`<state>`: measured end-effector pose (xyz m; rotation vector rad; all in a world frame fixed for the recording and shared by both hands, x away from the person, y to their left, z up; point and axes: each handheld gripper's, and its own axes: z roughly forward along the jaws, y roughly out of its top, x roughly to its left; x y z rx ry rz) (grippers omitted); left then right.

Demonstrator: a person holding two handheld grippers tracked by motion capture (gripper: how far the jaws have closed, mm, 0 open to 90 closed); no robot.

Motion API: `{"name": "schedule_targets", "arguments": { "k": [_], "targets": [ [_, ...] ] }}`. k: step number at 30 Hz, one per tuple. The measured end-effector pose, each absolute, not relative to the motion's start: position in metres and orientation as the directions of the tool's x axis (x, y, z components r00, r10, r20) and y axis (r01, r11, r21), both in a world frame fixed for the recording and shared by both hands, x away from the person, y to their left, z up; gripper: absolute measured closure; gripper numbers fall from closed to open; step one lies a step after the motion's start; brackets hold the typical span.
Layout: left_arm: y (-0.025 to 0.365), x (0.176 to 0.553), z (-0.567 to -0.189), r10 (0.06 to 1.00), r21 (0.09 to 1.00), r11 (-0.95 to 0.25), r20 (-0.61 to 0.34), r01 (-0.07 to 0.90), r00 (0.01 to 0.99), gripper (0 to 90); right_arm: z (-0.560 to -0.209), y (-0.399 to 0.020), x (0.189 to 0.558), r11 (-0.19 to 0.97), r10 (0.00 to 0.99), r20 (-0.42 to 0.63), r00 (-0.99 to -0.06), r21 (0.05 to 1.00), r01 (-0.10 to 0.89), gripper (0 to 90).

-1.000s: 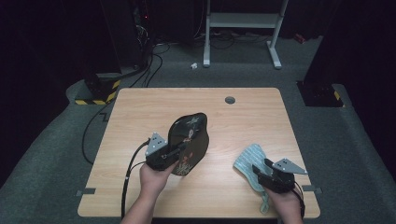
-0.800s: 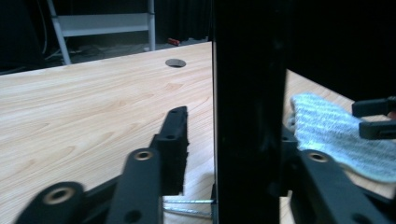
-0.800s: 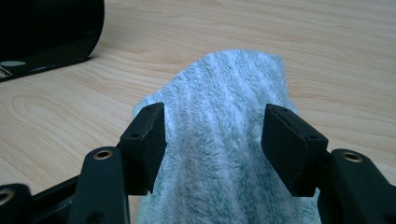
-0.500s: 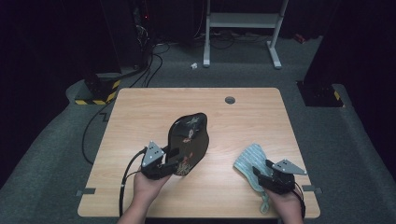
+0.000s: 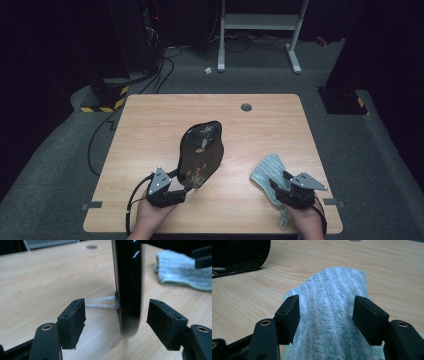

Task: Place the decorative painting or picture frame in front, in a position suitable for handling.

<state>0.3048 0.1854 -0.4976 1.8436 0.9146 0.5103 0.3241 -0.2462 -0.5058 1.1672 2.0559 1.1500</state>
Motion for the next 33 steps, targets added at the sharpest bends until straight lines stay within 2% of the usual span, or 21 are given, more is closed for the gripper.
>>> {"name": "schedule_targets", "arguments": {
  "k": [1, 5, 9, 12, 15, 16, 20, 25, 33],
  "targets": [
    [0.187, 0.306, -0.503, 0.769, 0.894, -0.238, -0.065, 0.379, 0.636, 31.2, -0.505, -0.246, 0.326, 0.246, 0.872, 0.014, -0.49, 0.853, 0.461, 35.1],
    [0.186, 0.305, -0.512, 0.767, 0.877, -0.283, -0.037, 0.389, 0.641, 30.7, -0.503, -0.245, 0.325, 0.275, 0.871, -0.013, -0.491, 0.842, 0.464, 33.4],
    [0.187, 0.308, -0.521, 0.778, 0.835, -0.329, -0.025, 0.441, 0.628, 28.6, -0.501, -0.244, 0.327, 0.288, 0.875, -0.016, -0.484, 0.821, 0.494, 24.2],
    [0.186, 0.311, -0.525, 0.777, 0.813, -0.355, -0.018, 0.462, 0.629, 28.8, -0.499, -0.244, 0.329, 0.289, 0.878, -0.015, -0.478, 0.812, 0.506, 21.6],
    [0.184, 0.312, -0.529, 0.774, 0.803, -0.364, -0.021, 0.472, 0.633, 28.7, -0.498, -0.243, 0.338, 0.289, 0.896, -0.025, -0.443, 0.789, 0.542, 14.2],
    [0.183, 0.313, -0.532, 0.77, 0.797, -0.363, -0.037, 0.484, 0.637, 28.7, -0.499, -0.242, 0.341, 0.287, 0.906, -0.034, -0.421, 0.782, 0.553, 14.0],
    [0.182, 0.314, -0.533, 0.77, 0.783, -0.382, -0.025, 0.491, 0.638, 29.7, -0.5, -0.238, 0.346, 0.289, 0.904, -0.031, -0.427, 0.781, 0.554, 13.6],
    [0.179, 0.316, -0.534, 0.774, 0.765, -0.393, -0.025, 0.511, 0.632, 30.1, -0.502, -0.223, 0.349, 0.332, 0.878, -0.039, -0.476, 0.768, 0.548, 13.9],
    [0.179, 0.317, -0.534, 0.775, 0.762, -0.394, -0.026, 0.515, 0.631, 30.8, -0.516, -0.212, 0.351, 0.425, 0.869, -0.141, -0.474, 0.702, 0.571, 22.3]
  ]
}}
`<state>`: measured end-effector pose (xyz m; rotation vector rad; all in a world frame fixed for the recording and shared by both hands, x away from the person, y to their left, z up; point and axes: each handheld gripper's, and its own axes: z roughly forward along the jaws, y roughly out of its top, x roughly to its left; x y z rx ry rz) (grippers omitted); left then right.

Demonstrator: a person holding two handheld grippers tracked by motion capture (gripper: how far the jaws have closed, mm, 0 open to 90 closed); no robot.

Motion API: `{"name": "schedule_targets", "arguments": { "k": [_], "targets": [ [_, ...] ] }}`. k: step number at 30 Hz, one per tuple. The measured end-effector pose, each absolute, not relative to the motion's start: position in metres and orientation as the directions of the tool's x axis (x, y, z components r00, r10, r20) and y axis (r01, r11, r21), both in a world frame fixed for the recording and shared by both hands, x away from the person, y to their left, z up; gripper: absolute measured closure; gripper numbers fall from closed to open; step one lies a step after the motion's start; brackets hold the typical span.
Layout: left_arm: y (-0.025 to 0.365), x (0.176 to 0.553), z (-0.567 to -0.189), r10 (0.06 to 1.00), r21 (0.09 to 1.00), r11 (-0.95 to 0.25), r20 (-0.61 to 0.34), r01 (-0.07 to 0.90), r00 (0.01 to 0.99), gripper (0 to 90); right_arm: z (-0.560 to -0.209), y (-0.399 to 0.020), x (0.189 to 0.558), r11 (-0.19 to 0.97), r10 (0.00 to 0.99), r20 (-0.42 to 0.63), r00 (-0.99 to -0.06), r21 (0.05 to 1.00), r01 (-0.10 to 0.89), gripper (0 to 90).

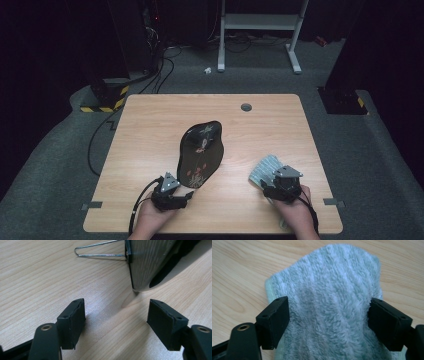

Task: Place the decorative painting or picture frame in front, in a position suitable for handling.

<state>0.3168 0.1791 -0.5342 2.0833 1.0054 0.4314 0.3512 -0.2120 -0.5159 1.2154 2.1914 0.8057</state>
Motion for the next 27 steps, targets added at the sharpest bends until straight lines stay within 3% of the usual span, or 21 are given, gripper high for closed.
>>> {"name": "schedule_targets", "arguments": {
  "k": [1, 4, 5, 13, 15, 18, 19, 22, 25, 27],
  "targets": [
    [0.179, 0.317, -0.534, 0.773, 0.758, -0.399, -0.023, 0.515, 0.634, 30.9, -0.518, -0.209, 0.349, 0.461, 0.86, -0.196, -0.472, 0.694, 0.553, 34.1],
    [0.179, 0.317, -0.534, 0.772, 0.757, -0.404, -0.02, 0.515, 0.635, 31.0, -0.52, -0.207, 0.347, 0.495, 0.848, -0.246, -0.47, 0.687, 0.533, 41.3],
    [0.178, 0.317, -0.534, 0.772, 0.756, -0.404, -0.021, 0.515, 0.636, 31.3, -0.52, -0.208, 0.346, 0.498, 0.848, -0.259, -0.463, 0.687, 0.529, 49.7],
    [0.179, 0.317, -0.534, 0.774, 0.758, -0.401, -0.02, 0.514, 0.633, 34.1, -0.522, -0.216, 0.349, 0.469, 0.861, -0.23, -0.453, 0.703, 0.534, 61.2],
    [0.179, 0.317, -0.534, 0.776, 0.762, -0.391, -0.028, 0.516, 0.63, 34.5, -0.522, -0.218, 0.349, 0.462, 0.863, -0.219, -0.455, 0.707, 0.535, 61.1],
    [0.179, 0.317, -0.534, 0.772, 0.759, -0.401, -0.022, 0.513, 0.635, 34.5, -0.521, -0.219, 0.349, 0.451, 0.868, -0.21, -0.45, 0.714, 0.536, 49.6],
    [0.179, 0.316, -0.534, 0.771, 0.759, -0.403, -0.018, 0.511, 0.636, 34.5, -0.521, -0.219, 0.349, 0.451, 0.868, -0.21, -0.45, 0.714, 0.536, 49.6],
    [0.179, 0.316, -0.534, 0.771, 0.759, -0.404, -0.018, 0.51, 0.636, 34.4, -0.522, -0.222, 0.353, 0.405, 0.892, -0.174, -0.417, 0.72, 0.564, 32.4],
    [0.178, 0.316, -0.534, 0.771, 0.759, -0.406, -0.014, 0.509, 0.636, 34.3, -0.525, -0.225, 0.354, 0.385, 0.9, -0.155, -0.408, 0.722, 0.575, 31.3],
    [0.179, 0.316, -0.534, 0.771, 0.759, -0.406, -0.014, 0.509, 0.636, 34.4, -0.525, -0.225, 0.354, 0.391, 0.895, -0.154, -0.418, 0.721, 0.572, 36.5]
  ]
}}
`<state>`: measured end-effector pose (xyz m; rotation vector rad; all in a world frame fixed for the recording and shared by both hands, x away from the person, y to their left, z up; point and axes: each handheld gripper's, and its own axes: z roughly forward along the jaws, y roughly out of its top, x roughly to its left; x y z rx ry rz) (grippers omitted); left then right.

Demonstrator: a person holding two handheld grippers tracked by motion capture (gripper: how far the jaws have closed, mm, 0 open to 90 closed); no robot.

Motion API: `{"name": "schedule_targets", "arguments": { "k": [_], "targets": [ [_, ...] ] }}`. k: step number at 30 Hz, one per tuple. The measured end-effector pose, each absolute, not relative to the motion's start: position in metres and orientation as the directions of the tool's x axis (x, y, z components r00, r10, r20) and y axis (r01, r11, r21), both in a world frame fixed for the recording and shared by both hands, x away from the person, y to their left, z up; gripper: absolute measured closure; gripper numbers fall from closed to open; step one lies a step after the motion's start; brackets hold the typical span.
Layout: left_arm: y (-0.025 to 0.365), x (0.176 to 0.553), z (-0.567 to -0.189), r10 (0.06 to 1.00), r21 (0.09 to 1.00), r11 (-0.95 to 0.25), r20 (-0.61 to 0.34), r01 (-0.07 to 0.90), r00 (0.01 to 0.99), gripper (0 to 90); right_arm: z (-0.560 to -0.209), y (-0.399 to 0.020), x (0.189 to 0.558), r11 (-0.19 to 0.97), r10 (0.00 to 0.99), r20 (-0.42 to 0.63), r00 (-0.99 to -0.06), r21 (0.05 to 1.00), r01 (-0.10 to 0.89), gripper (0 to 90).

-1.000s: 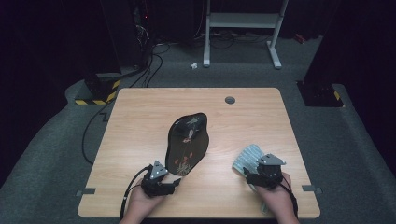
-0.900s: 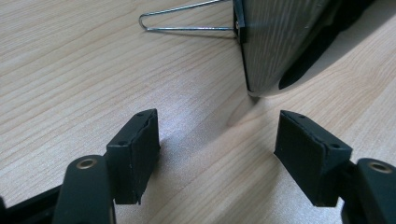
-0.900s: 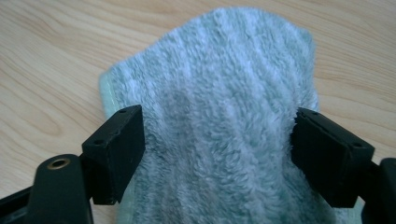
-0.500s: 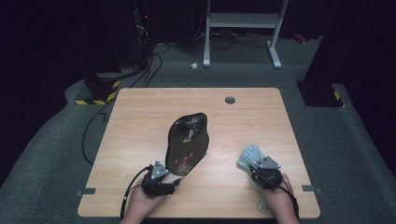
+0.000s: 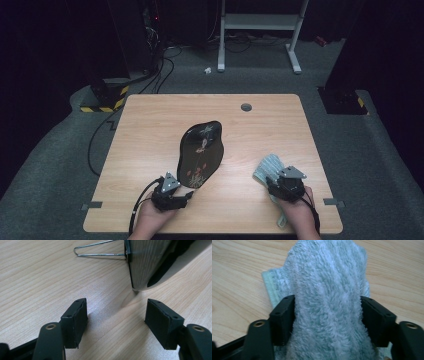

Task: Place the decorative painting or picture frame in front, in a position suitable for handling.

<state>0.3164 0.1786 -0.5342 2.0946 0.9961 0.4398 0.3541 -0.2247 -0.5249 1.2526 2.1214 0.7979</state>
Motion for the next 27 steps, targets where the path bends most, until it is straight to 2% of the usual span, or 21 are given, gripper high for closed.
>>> {"name": "schedule_targets", "arguments": {
  "k": [1, 2, 8, 14, 19, 22, 27],
  "targets": [
    [0.179, 0.316, -0.534, 0.771, 0.759, -0.406, -0.014, 0.509, 0.636, 34.4, -0.525, -0.225, 0.354, 0.391, 0.895, -0.154, -0.418, 0.721, 0.572, 36.5],
    [0.179, 0.316, -0.534, 0.772, 0.759, -0.405, -0.014, 0.509, 0.636, 34.4, -0.524, -0.225, 0.353, 0.394, 0.892, -0.15, -0.427, 0.72, 0.571, 46.8],
    [0.179, 0.316, -0.534, 0.774, 0.759, -0.403, -0.015, 0.511, 0.633, 35.8, -0.522, -0.227, 0.352, 0.406, 0.888, -0.162, -0.431, 0.718, 0.565, 59.1],
    [0.179, 0.316, -0.534, 0.779, 0.759, -0.403, -0.008, 0.511, 0.627, 37.7, -0.517, -0.232, 0.351, 0.395, 0.883, -0.134, -0.45, 0.73, 0.558, 61.1],
    [0.179, 0.316, -0.534, 0.788, 0.762, -0.387, -0.019, 0.519, 0.616, 38.2, -0.505, -0.237, 0.347, 0.355, 0.873, -0.076, -0.482, 0.777, 0.519, 61.5],
    [0.179, 0.316, -0.534, 0.787, 0.762, -0.391, -0.014, 0.516, 0.616, 38.6, -0.495, -0.235, 0.343, 0.323, 0.859, -0.038, -0.51, 0.813, 0.484, 61.8],
    [0.181, 0.315, -0.534, 0.77, 0.766, -0.386, -0.039, 0.514, 0.637, 42.0, -0.489, -0.225, 0.342, 0.317, 0.84, -0.011, -0.542, 0.821, 0.475, 61.8]
  ]
}}
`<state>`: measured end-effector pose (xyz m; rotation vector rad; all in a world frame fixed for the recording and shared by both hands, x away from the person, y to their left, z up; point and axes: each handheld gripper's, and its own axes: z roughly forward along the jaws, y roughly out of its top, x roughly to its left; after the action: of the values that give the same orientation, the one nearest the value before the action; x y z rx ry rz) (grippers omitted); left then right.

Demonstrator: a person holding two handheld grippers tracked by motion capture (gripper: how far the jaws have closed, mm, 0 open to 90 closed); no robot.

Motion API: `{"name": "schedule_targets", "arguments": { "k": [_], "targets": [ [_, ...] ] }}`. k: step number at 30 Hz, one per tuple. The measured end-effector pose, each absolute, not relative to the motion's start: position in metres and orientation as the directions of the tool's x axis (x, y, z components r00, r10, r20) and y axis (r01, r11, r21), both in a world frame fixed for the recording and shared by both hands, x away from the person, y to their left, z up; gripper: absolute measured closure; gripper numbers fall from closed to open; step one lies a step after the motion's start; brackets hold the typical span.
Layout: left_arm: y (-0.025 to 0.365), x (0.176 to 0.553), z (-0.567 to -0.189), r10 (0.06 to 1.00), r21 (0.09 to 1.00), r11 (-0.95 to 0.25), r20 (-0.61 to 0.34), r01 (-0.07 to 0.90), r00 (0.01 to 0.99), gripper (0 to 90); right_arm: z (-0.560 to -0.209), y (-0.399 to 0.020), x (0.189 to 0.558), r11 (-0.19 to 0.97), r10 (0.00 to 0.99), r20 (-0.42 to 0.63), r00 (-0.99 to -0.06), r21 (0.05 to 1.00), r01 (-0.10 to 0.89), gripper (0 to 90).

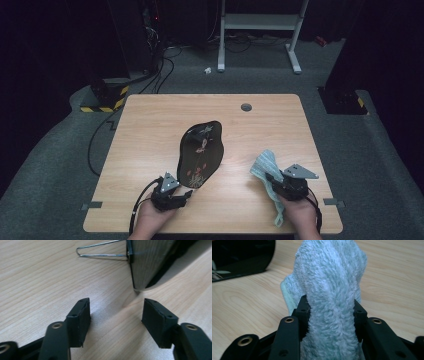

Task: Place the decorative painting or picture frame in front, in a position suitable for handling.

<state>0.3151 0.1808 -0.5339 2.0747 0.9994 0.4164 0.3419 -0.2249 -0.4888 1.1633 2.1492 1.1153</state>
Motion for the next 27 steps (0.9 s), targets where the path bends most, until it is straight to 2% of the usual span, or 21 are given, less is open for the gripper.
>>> {"name": "schedule_targets", "arguments": {
  "k": [5, 9, 10, 17, 23, 27],
  "targets": [
    [0.182, 0.312, -0.532, 0.745, 0.798, -0.379, -0.037, 0.468, 0.666, 40.5, -0.47, -0.208, 0.339, 0.298, 0.821, 0.016, -0.571, 0.841, 0.451, 61.8],
    [0.182, 0.308, -0.526, 0.737, 0.83, -0.357, -0.031, 0.428, 0.675, 35.4, -0.452, -0.189, 0.335, 0.293, 0.793, 0.018, -0.609, 0.866, 0.406, 61.9],
    [0.183, 0.304, -0.519, 0.736, 0.85, -0.329, -0.041, 0.411, 0.676, 34.8, -0.441, -0.178, 0.331, 0.297, 0.777, 0.003, -0.629, 0.88, 0.371, 61.9],
    [0.187, 0.295, -0.5, 0.758, 0.903, -0.242, -0.053, 0.355, 0.651, 35.3, -0.42, -0.152, 0.326, 0.306, 0.724, -0.017, -0.689, 0.904, 0.299, 61.8],
    [0.183, 0.306, -0.489, 0.78, 0.932, -0.152, -0.093, 0.331, 0.619, 42.6, -0.398, -0.127, 0.331, 0.31, 0.672, -0.04, -0.74, 0.922, 0.232, 61.8],
    [0.18, 0.306, -0.488, 0.772, 0.94, -0.172, -0.057, 0.295, 0.633, 50.1, -0.389, -0.112, 0.338, 0.333, 0.647, -0.067, -0.76, 0.921, 0.203, 61.8]
  ]
}}
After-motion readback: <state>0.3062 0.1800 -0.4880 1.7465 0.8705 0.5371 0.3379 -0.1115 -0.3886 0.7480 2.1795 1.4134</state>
